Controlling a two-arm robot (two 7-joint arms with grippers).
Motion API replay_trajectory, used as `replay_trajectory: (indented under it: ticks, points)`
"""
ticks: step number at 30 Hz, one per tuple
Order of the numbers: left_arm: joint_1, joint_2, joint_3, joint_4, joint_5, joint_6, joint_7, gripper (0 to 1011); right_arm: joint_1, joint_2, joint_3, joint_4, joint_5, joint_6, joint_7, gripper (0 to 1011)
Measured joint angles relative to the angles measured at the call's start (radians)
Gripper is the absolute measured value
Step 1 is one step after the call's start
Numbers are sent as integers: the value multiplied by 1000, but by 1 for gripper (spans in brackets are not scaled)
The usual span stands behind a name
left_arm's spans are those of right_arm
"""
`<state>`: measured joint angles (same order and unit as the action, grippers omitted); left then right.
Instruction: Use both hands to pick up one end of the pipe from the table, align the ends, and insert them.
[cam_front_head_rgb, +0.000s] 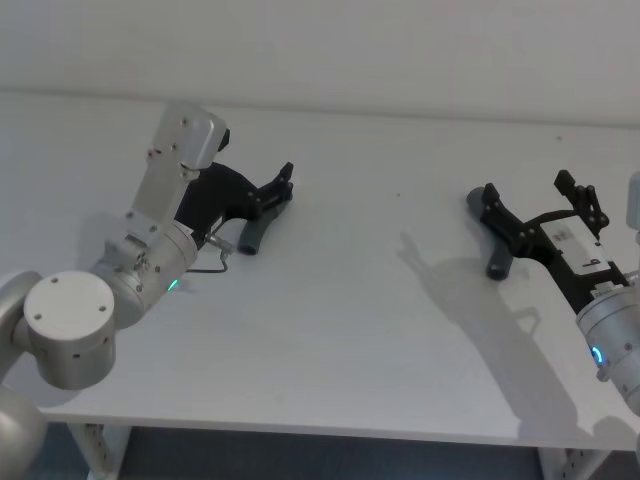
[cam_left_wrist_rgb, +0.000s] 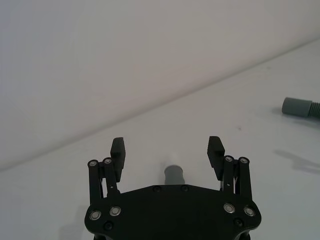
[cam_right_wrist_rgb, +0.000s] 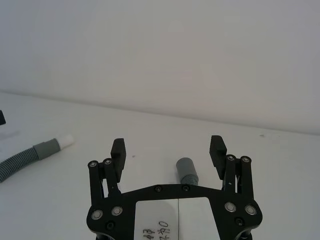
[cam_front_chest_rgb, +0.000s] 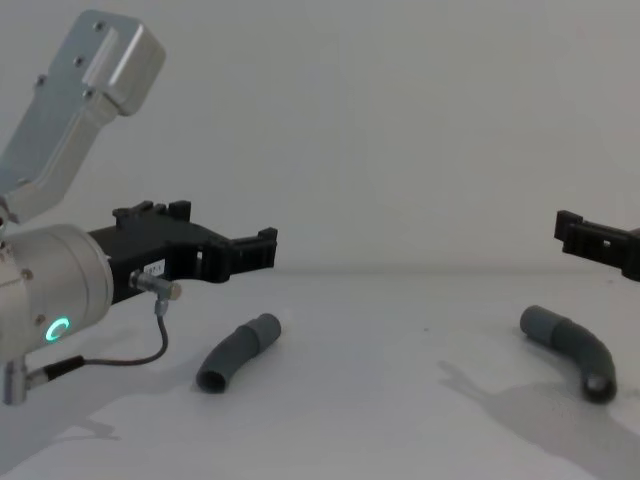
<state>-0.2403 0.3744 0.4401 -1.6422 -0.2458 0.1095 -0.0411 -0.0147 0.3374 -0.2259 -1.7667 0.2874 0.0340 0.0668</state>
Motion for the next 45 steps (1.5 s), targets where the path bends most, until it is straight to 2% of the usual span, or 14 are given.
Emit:
replay_trajectory:
  ticks: [3, 14, 23, 30, 39, 45]
  points:
    - [-3, 0, -2, -3, -10, 29, -8, 1001, 0, 0, 0, 0, 0, 0, 0, 1001]
    - [-59, 14, 2, 10, -49, 213, -74, 1001, 0, 0, 0, 0, 0, 0, 0, 1001]
    - [-112, 16, 12, 64, -60, 304, -120, 1001, 0, 0, 0, 0, 0, 0, 0, 1001]
    - [-144, 3, 15, 112, -63, 325, -141, 1001, 0, 0, 0, 0, 0, 0, 0, 1001]
    - [-199, -32, 25, 196, -64, 328, -175, 1001, 0, 0, 0, 0, 0, 0, 0, 1001]
    - [-218, -51, 28, 225, -66, 341, -184, 1001, 0, 0, 0, 0, 0, 0, 0, 1001]
